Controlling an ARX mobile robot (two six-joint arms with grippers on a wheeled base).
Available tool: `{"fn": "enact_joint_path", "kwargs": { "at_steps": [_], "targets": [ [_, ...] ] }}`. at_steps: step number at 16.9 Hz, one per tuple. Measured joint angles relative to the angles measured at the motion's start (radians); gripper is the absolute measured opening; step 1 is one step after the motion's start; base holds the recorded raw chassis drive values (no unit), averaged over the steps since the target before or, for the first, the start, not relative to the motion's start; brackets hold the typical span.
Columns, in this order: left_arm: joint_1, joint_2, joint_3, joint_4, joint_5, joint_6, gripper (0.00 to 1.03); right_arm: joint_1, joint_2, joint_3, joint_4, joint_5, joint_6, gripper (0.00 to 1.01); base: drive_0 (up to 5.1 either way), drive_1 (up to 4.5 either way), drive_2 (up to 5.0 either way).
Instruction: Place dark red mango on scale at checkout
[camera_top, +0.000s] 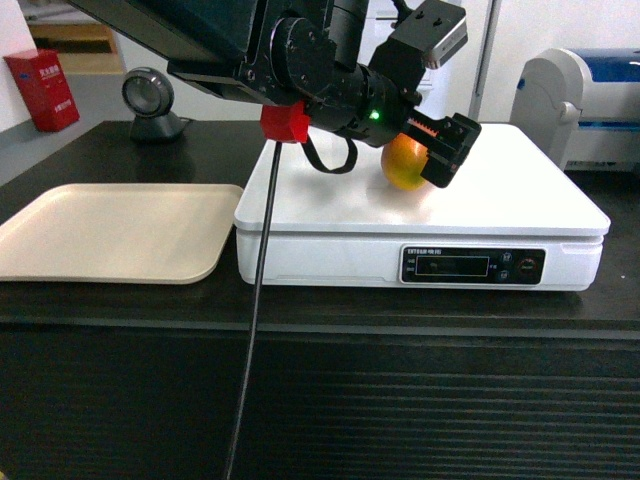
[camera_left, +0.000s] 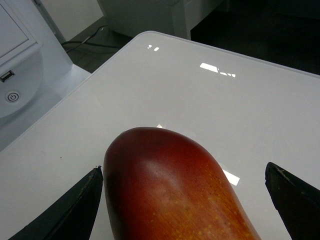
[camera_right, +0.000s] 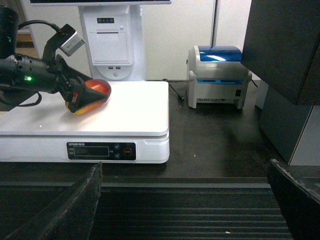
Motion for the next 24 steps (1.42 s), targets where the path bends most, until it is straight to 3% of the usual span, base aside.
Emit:
{"fn": "enact_joint_path", "kwargs": {
  "at_steps": [6,10,12,14,17,20,21,22,24],
  "targets": [
    [-0.010,-0.174,-0.103,0.115,0.007,-0.058,0.98,0.000,0.000,0.000,0.000,0.000,0.000,0.98,0.0,0.00,0.0],
    [0.005,-0.387,-0.320,0.267,-0.009,-0.163,0.98,0.000,0.000,0.000,0.000,0.000,0.000,0.98,0.0,0.00,0.0],
    [0.060,-0.521,-0.466,0.329,-0.059,-0.263,0.98,0.000,0.000,0.000,0.000,0.000,0.000,0.98,0.0,0.00,0.0],
    [0.129,-0.671,-0.634,0.402,-0.087,-0.313,0.98,0.000,0.000,0.000,0.000,0.000,0.000,0.98,0.0,0.00,0.0],
    [0.230,-0.881,-0.871,0.463,-0.121,-0.358,0.98,0.000,0.000,0.000,0.000,0.000,0.000,0.98,0.0,0.00,0.0],
    [0.322,-0.983,-1.008,0.473,-0.140,-0.361,0.98,0.000,0.000,0.000,0.000,0.000,0.000,0.98,0.0,0.00,0.0],
    [0.343,-1.030,-1.041,0.429,-0.266,-0.363,0.90,0.000,0.000,0.000,0.000,0.000,0.000,0.98,0.0,0.00,0.0],
    [0.372,-1.106,-1.135,0.457,-0.363,-0.362,0.78,0.000,0.000,0.000,0.000,0.000,0.000,0.98,0.0,0.00,0.0],
    [0.461,-1.246,-1.322,0.520,-0.363,-0.363,0.55,0.000,0.000,0.000,0.000,0.000,0.000,0.98,0.0,0.00,0.0]
  ]
}}
